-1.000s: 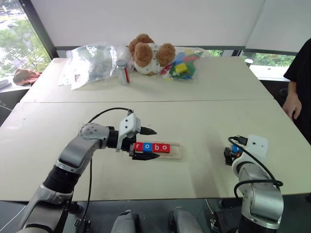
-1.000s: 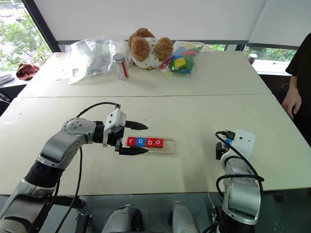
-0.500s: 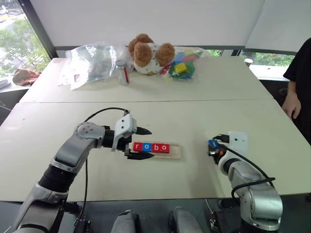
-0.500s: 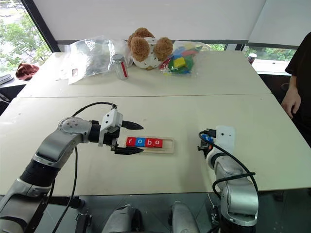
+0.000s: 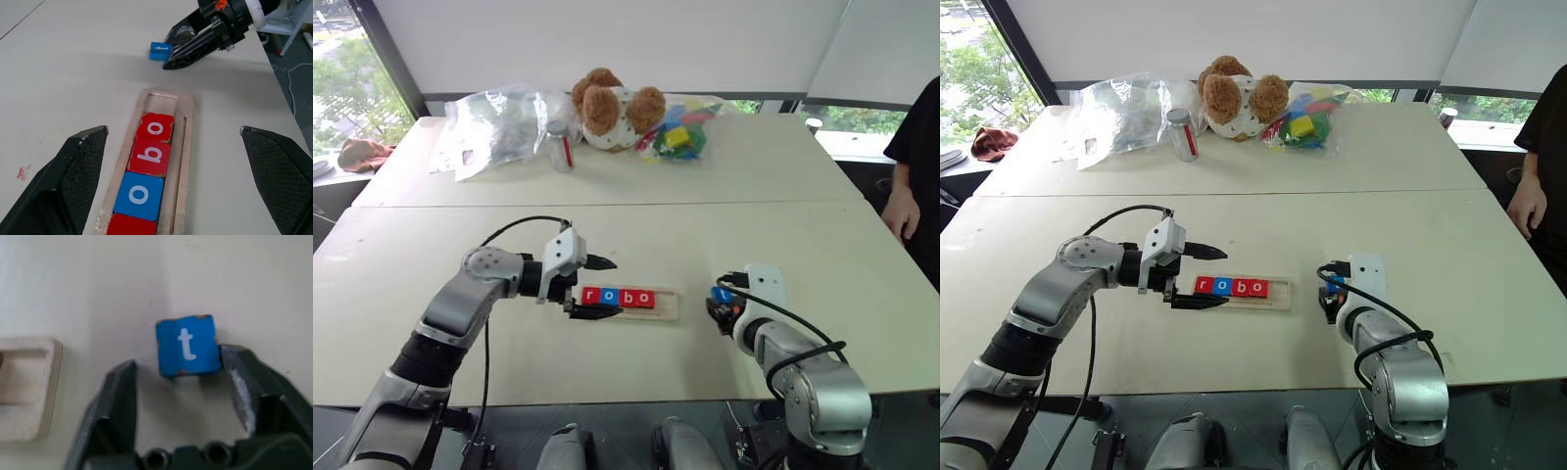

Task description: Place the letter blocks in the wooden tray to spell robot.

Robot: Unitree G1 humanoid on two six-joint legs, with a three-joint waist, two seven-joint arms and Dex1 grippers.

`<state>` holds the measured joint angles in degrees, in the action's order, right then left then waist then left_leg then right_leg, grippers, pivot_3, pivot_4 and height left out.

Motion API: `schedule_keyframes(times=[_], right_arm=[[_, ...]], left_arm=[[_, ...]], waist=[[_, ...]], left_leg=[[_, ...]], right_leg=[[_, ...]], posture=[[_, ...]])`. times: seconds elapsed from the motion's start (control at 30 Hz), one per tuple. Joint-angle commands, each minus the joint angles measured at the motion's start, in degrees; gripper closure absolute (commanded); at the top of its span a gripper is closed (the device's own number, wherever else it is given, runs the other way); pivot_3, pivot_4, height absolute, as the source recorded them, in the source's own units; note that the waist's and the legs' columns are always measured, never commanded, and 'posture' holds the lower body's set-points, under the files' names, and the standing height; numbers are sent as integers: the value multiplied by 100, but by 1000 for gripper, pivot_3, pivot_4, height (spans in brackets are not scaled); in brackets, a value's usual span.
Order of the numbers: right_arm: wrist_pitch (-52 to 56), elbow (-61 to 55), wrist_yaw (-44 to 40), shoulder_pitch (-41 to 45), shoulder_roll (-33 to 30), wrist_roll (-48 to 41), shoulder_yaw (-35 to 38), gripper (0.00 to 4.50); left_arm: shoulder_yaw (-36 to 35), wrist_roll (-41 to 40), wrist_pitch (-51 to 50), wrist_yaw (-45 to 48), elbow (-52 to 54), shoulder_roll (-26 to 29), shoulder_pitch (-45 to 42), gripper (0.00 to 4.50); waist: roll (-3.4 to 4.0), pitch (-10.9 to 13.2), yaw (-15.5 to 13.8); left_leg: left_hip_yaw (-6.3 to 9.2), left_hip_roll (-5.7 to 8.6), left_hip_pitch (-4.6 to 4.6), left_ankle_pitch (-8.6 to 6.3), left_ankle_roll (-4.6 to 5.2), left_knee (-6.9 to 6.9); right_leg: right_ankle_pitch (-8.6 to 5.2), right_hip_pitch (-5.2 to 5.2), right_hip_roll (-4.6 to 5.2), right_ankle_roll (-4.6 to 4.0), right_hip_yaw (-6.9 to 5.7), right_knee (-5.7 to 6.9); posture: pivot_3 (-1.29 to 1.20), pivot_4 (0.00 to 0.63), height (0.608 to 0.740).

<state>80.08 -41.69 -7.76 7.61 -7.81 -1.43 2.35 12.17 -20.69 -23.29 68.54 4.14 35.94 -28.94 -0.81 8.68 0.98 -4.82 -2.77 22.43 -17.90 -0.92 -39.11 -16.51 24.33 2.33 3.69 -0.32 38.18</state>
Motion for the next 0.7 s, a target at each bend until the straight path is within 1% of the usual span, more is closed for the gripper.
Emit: schedule_keyframes(times=[0.03, 0.1, 0.2, 0.23, 0.3, 0.33, 0.37, 0.43, 0.5, 0.57, 0.6, 0.7], right_arm=[[58, -203, -7, 59, -155, -75, -143, 108], [161, -331, -50, 124, -275, -117, -173, 108], [183, -655, -520, 317, -705, -421, 50, 108], [82, -701, -834, 404, -863, -648, 211, 108], [-412, -601, -1936, 531, -1577, -1313, 520, 108], [-613, -531, -2324, 541, -1867, -1543, 616, 108], [-1076, -235, -3078, 461, -2475, -1794, 719, 108], [-2137, 662, -4461, 394, -3366, -2150, 991, 108], [-3666, 1854, -5473, 448, -4014, -1996, 853, 108], [-5052, 3001, -6090, 660, -4351, -1617, 417, 108], [-5571, 3459, -6294, 799, -4407, -1462, 218, 108], [-6819, 4901, -6825, 1448, -4354, -1040, -327, 108]], left_arm=[[-155, -53, 43, -7, 111, 18, -47, 0], [-158, -45, 53, -8, 96, 23, -52, 0], [-186, -44, 76, 34, 43, 65, -63, 0], [-199, -46, 85, 56, 23, 86, -67, 0], [-240, -69, 88, 122, -41, 144, -105, 0], [-254, -79, 87, 146, -62, 163, -121, 0], [-283, -114, 63, 199, -99, 197, -166, 0], [-316, -138, 57, 306, -153, 273, -243, 0], [-334, -134, 72, 386, -168, 339, -275, 0], [-355, -111, 95, 425, -152, 394, -259, 0], [-374, -100, 113, 438, -146, 425, -238, 0], [-451, -99, 65, 354, -17, 494, -139, 0]], waist=[[0, 0, -4], [0, 0, -2], [2, 1, -9], [1, 2, -10], [1, 2, -13], [-1, 4, -14], [-4, 4, -15], [-12, 11, -39], [-24, 17, -32], [-25, 18, -26], [-27, 19, -3], [-24, 20, 25]], left_leg=[[0, 0, 0, 0, 0, -1], [0, 0, 0, 0, 0, 0], [1, -1, 1, 0, 0, 1], [1, 0, 2, 0, 0, 1], [0, 1, 2, -2, 3, -1], [-1, 3, 3, -3, 5, -2], [-1, 3, 2, -6, 10, -2], [5, 4, 3, -9, 16, -1], [6, 5, 2, -11, 20, 0], [1, 7, -1, -14, 24, -2], [-1, 7, -1, -14, 24, -2], [-5, 2, -6, -14, 25, -3]], right_leg=[[0, 0, 0, 0, 0, 0], [0, 0, 0, 0, 0, 0], [0, 1, -2, 0, 0, -1], [0, 1, -1, 0, 0, -1], [0, 0, 1, 0, 0, -4], [0, 0, 2, 0, 0, -5], [0, 0, 2, 1, 0, -7], [0, -6, 1, 1, -4, -14], [0, -12, -1, 1, -4, -21], [0, -16, 1, 2, -2, -23], [0, -16, 1, 2, -1, -23], [0, -13, -3, 2, 2, -18]], posture=[[0, 150, 740], [0, 150, 740], [0, 150, 740], [0, 150, 740], [0, 150, 740], [0, 150, 740], [0, 150, 740], [0, 150, 740], [0, 150, 740], [0, 150, 740], [0, 150, 740], [0, 150, 740]])
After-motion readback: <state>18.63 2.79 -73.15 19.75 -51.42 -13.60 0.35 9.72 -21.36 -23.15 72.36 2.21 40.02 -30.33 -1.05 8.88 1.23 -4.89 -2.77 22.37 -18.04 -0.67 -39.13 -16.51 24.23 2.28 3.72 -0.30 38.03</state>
